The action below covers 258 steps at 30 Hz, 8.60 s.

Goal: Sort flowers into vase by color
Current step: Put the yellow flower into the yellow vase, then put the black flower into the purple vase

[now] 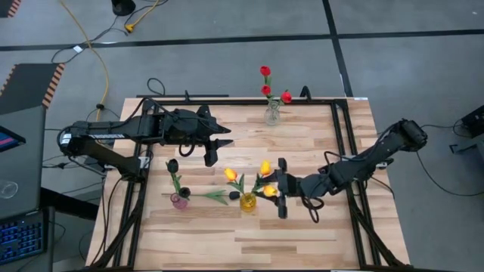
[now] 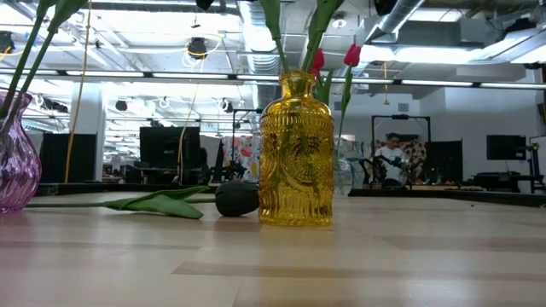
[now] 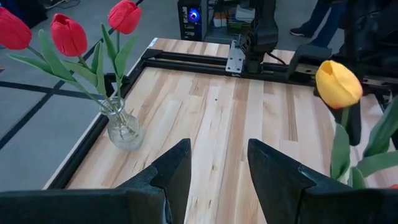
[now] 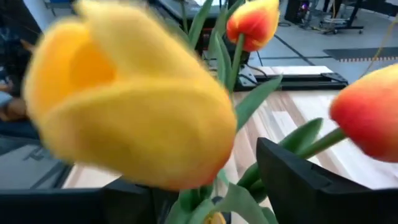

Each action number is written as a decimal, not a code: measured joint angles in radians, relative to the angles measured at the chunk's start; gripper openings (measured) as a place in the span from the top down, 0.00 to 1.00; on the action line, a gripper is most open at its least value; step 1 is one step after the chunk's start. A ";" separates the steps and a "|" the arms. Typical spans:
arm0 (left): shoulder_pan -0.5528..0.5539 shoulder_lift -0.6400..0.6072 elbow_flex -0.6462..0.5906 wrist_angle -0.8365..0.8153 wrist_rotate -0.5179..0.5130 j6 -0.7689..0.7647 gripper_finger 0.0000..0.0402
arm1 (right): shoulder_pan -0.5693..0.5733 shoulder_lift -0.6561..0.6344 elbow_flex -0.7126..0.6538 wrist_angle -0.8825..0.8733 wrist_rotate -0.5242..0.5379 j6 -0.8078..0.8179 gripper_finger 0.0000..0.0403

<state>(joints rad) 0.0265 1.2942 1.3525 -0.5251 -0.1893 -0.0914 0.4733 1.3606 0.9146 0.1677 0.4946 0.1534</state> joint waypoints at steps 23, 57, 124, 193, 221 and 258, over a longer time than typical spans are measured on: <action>0.000 -0.048 0.001 -0.294 0.036 -0.001 0.64 | 0.043 -0.245 0.001 -0.463 0.000 0.030 0.42; 0.238 0.351 0.000 -0.516 0.551 0.245 0.64 | -0.018 -0.243 0.001 -0.581 0.000 0.031 0.42; -0.145 0.458 -0.354 -0.151 0.357 0.071 0.64 | -0.016 -0.243 0.000 -0.593 -0.005 0.032 0.42; 0.254 -0.403 -0.261 -0.158 0.039 -0.006 0.97 | -0.269 -0.768 0.024 -0.811 -0.074 -0.282 0.96; -0.102 -0.740 -0.261 -0.045 -0.177 -0.138 0.97 | -0.439 -1.186 -0.677 -0.343 -0.211 -0.143 0.93; -0.121 -0.983 -0.617 0.083 0.099 -0.330 0.97 | -0.463 -1.303 -0.724 -0.427 -0.205 -0.045 0.92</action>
<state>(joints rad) -0.0944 0.3116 0.7357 -0.4420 -0.0903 -0.4216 0.0105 0.0574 0.1905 -0.2590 0.2898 0.1084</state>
